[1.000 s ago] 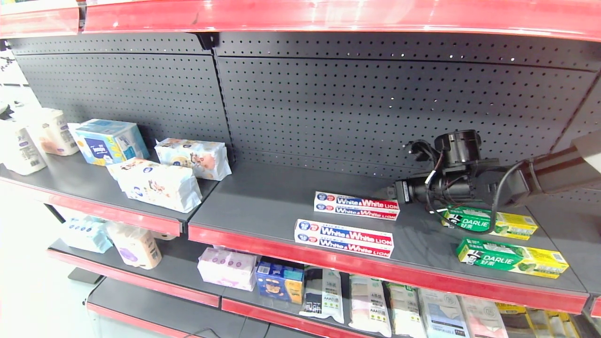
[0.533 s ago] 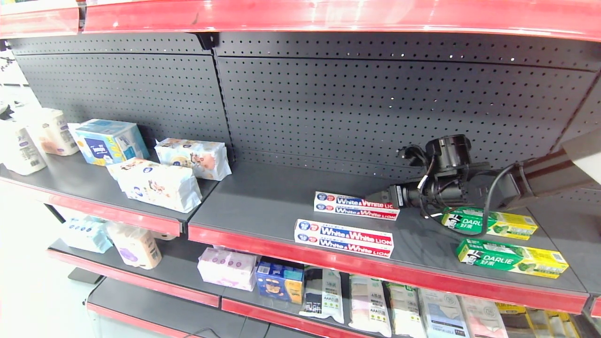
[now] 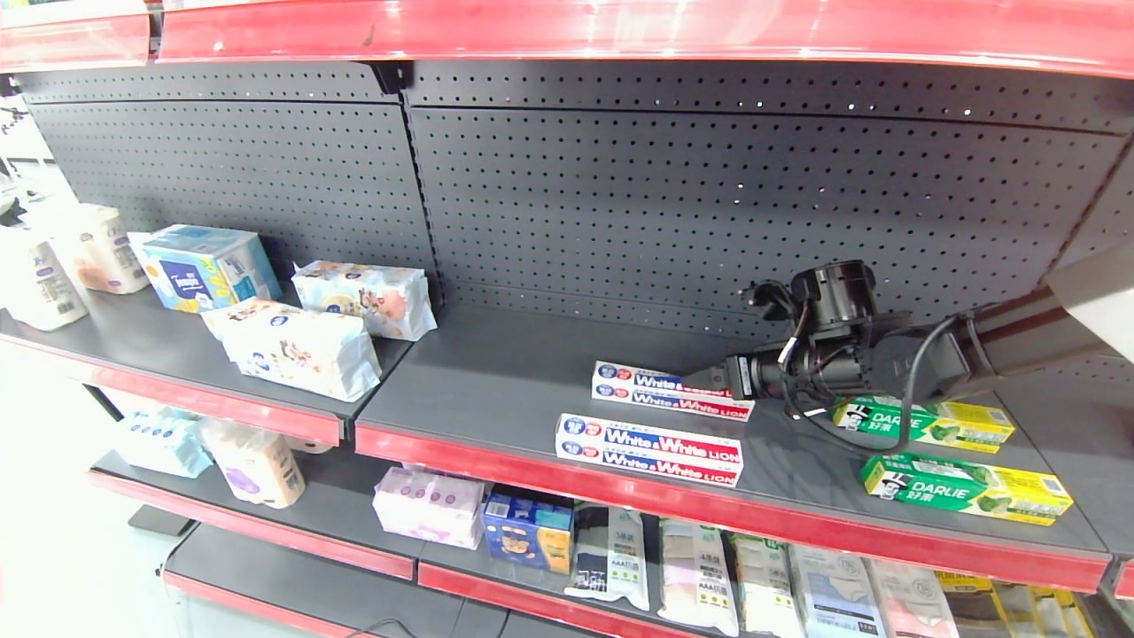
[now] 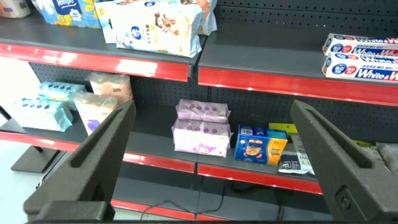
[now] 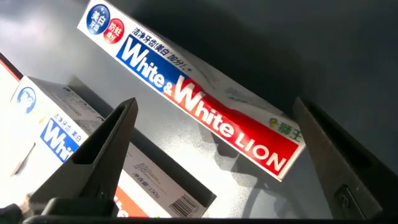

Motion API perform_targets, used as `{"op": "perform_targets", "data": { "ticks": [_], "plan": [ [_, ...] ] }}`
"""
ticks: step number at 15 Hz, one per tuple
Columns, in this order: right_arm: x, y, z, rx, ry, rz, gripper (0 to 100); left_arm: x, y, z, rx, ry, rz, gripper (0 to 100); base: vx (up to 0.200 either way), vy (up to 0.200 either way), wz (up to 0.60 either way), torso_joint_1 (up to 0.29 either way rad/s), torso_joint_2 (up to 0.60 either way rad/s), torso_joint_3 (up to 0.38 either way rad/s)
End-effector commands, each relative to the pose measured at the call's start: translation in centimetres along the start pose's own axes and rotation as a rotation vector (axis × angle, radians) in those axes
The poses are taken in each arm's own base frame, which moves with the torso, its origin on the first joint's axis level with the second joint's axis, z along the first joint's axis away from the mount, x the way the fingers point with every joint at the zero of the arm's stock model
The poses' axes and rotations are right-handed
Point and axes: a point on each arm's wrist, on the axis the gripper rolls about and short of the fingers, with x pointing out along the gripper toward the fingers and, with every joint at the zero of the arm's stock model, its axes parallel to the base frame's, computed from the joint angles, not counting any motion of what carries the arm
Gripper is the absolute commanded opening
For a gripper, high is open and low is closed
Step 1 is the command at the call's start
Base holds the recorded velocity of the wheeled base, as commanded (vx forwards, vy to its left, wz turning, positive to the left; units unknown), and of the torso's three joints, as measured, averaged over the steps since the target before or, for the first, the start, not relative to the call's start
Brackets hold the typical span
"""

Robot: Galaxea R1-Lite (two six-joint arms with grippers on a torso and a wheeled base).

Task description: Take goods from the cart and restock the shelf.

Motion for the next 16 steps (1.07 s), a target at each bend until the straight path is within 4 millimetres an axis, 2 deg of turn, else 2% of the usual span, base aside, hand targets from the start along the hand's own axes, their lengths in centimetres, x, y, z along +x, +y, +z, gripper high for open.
{"op": "perform_targets", "data": {
  "ticks": [1, 12, 16],
  "plan": [
    [0.05, -0.14, 0.05, 0.000, -0.003, -0.005, 100, 0.01, 0.00, 0.01, 0.000, 0.001, 0.001, 100, 0.000, 0.000, 0.00, 0.000, 0.00, 0.000],
    [-0.60, -0.16, 0.21, -0.004, -0.014, -0.022, 100, 0.02, 0.00, -0.03, 0.000, 0.002, 0.001, 100, 0.000, 0.000, 0.00, 0.000, 0.00, 0.000],
    [-0.55, -0.23, -0.57, 0.004, 0.012, -0.025, 100, 0.01, 0.00, 0.01, 0.000, 0.001, 0.001, 100, 0.000, 0.000, 0.00, 0.000, 0.00, 0.000]
  ]
}}
